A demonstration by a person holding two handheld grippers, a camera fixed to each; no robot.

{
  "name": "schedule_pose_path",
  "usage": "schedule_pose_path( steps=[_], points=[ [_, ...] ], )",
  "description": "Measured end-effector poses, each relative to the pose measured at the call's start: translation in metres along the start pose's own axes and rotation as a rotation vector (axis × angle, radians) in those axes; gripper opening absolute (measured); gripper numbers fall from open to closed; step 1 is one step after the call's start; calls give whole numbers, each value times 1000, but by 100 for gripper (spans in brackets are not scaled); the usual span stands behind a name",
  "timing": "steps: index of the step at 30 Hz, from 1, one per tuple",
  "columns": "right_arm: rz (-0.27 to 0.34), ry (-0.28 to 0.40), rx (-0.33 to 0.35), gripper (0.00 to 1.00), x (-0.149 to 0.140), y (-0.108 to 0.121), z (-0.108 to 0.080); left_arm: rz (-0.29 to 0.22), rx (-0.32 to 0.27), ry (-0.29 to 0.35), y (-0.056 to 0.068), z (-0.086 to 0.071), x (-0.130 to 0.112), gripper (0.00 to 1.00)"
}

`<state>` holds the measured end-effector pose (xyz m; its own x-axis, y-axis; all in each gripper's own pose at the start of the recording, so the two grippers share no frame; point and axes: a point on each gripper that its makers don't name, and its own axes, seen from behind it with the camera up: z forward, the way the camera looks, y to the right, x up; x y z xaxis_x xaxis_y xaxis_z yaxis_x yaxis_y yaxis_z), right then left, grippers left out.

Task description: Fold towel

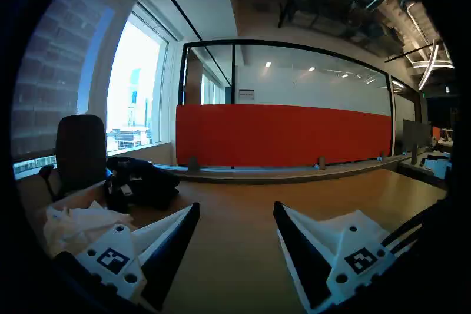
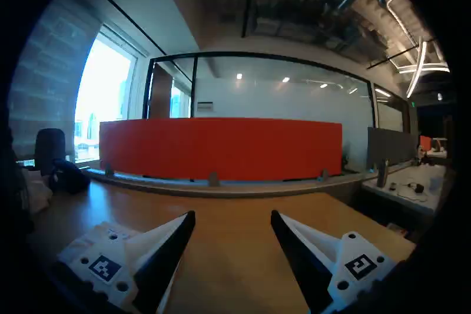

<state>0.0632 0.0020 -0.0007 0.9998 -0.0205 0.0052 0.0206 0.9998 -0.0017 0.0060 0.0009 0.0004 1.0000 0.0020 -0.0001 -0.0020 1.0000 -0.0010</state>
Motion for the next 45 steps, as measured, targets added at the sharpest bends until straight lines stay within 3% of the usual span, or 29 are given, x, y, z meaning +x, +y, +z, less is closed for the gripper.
schedule_pose_path(
  steps=[11,20,29,38,45],
  points=[
    [-17,-1,16,99,82,-7,-8,20,-35,-22,19,-4,72,93],
    [-23,-2,24,99,125,-9,-14,19,-69,-47,32,-7,104,93],
    [-80,-47,98,99,134,-27,-19,58,-154,-93,48,-12,110,93],
    [-128,-133,280,100,130,-71,-26,107,-300,-161,72,-19,102,93],
    [-149,-200,357,100,116,-88,-27,111,-386,-218,86,-23,87,93]
  ],
)
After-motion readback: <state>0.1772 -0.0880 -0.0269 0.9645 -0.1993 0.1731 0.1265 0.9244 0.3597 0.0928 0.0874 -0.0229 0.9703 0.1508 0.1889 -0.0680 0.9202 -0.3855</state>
